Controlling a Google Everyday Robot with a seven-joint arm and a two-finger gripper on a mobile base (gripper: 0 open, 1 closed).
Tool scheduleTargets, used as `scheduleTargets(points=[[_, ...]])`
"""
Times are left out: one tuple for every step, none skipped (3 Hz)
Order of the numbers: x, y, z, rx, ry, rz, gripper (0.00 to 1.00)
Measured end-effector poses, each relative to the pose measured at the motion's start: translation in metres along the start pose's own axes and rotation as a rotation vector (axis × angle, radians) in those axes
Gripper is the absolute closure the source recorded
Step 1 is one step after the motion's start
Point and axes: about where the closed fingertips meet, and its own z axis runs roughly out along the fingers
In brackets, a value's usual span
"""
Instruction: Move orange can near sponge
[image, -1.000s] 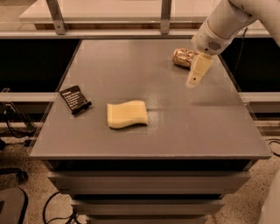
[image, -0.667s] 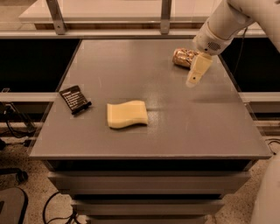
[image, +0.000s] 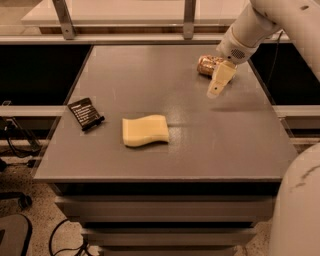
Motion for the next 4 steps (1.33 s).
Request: scheduleTargets(points=[[-0.002, -0.004, 0.011, -0.016, -0.005, 0.007, 0.0], [-0.002, -0.007, 0.022, -0.034, -0.001, 0.013, 0.0], [0.0, -0.008, 0.027, -0.043, 0.002, 0.015, 0.18], [0.002, -0.006, 0.029, -0.053, 0.002, 0.015, 0.42]])
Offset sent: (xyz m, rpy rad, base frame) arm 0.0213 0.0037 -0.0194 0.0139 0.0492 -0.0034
